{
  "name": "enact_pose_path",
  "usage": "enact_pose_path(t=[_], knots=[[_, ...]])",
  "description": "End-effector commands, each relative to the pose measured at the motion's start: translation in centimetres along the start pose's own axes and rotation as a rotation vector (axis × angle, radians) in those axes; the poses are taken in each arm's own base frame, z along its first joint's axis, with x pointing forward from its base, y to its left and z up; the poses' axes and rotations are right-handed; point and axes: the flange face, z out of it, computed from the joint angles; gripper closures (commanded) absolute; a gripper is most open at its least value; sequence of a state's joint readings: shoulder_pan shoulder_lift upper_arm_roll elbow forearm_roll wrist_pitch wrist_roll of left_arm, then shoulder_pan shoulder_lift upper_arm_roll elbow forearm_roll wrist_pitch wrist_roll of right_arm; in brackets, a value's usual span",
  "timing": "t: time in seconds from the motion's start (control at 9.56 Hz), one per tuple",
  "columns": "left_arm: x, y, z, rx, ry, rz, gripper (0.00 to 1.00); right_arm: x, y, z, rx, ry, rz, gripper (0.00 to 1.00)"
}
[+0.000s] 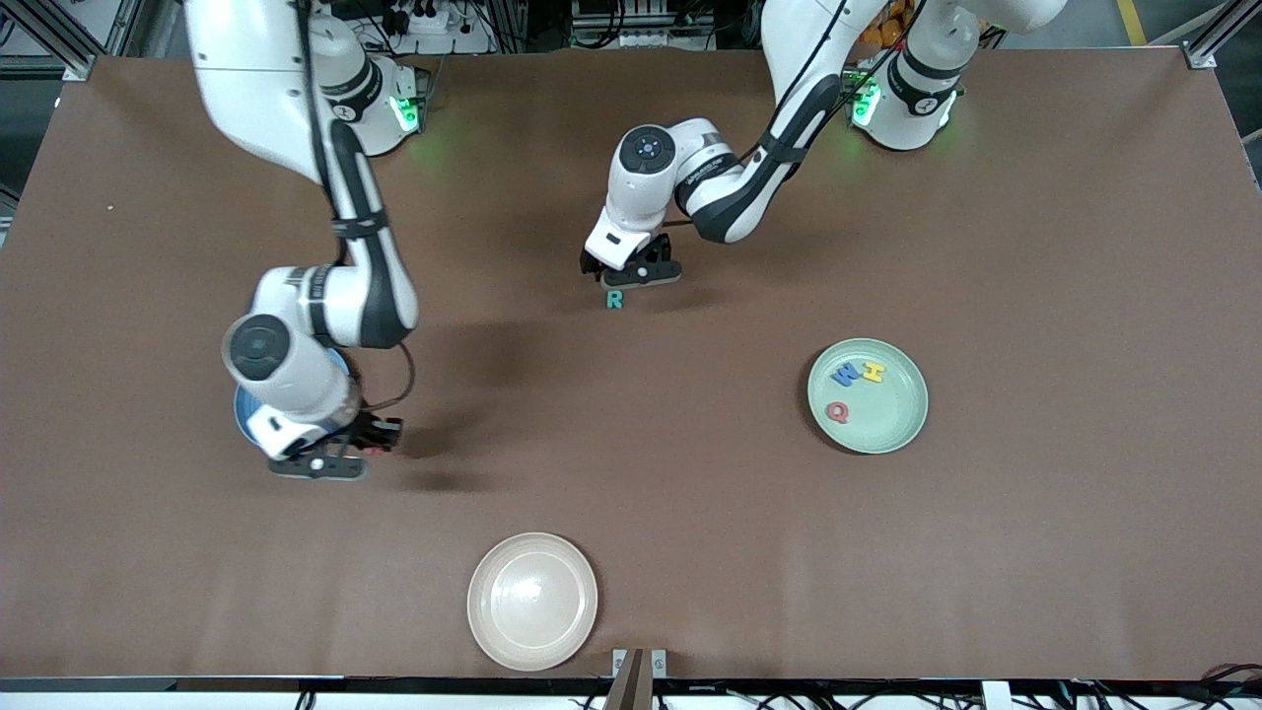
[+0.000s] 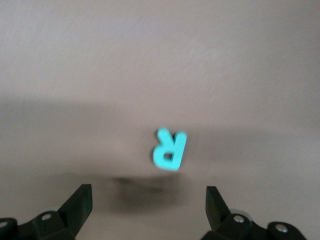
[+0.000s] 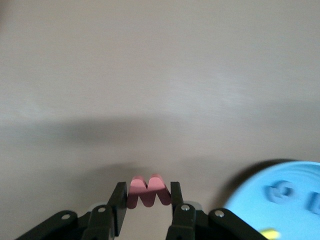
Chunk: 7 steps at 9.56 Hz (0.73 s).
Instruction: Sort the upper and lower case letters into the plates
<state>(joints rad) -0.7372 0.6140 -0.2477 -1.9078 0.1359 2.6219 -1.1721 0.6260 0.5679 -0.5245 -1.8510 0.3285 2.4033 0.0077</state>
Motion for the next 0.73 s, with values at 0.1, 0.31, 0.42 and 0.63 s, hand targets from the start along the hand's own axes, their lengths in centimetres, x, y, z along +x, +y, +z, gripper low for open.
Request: enact_pose_path(t=[0.1, 0.31, 0.42, 0.63], knots=[[2.8, 4.7, 0.5, 0.081, -0.019, 0.138, 0.00, -4.3, 6.7, -0.3, 0.038, -0.069, -0.008, 1.00], [1.8, 5.1, 0.8, 0.119, -0.041, 0.133, 0.00, -6.2, 10.3, 1.1, 0.019, -0.115, 0.046, 1.00], [1.6, 4.9, 1.3, 0.126, -0.047, 0.135, 0.00, -6.6, 11.8, 1.2, 0.012, -0.121, 0.040, 1.00], [1.7, 4.2, 2.7, 0.145, -0.059, 0.126, 0.00, -7.0, 15.6, 0.9, 0.008, -0.142, -0.008, 1.00]])
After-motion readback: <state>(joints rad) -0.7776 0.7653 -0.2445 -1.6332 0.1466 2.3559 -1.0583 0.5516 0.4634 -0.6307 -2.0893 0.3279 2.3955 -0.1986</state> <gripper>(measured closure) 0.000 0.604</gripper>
